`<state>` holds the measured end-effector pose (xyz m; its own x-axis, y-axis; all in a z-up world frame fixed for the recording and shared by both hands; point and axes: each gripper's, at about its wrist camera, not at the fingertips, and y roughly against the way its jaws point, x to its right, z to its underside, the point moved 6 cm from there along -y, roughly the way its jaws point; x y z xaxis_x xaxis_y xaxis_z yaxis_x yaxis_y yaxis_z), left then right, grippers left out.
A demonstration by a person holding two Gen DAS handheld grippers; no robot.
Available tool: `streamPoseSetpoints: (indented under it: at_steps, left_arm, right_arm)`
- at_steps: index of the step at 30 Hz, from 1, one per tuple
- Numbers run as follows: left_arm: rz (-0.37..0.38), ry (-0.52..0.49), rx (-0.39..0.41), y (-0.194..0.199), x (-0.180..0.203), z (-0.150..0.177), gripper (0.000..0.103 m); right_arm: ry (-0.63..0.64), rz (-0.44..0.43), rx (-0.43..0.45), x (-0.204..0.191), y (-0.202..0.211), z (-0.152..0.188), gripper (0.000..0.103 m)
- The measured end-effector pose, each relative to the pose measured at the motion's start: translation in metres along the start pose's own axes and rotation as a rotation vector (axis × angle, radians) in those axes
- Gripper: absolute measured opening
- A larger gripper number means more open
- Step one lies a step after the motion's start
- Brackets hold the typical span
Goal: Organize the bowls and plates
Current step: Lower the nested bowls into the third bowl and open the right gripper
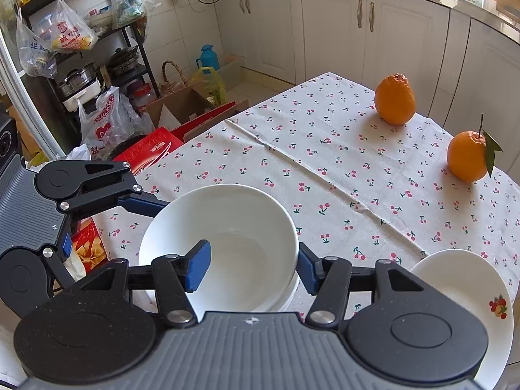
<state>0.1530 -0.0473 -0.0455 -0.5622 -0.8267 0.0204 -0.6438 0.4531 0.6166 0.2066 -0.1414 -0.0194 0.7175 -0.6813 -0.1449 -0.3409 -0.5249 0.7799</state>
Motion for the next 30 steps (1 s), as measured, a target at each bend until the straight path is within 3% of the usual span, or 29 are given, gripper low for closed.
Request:
streamPoseSetpoints:
  at_steps: [17,23,30]
  left_arm:
    - [0.011,0.026,-0.010,-0.004,-0.005,0.003,0.087]
    - [0.001,0.008,0.005,0.001,-0.008,0.004,0.093]
    - [0.040,0.010,0.001,0.014,-0.014,0.010,0.099]
  right_arm:
    - [0.015,0.020,-0.005,-0.005,-0.007,0.005,0.067]
    - [0.036,0.031,0.017,-0.009,-0.005,0.008,0.093]
    - [0.089,0.064,0.051,-0.018,0.005,0.011,0.103]
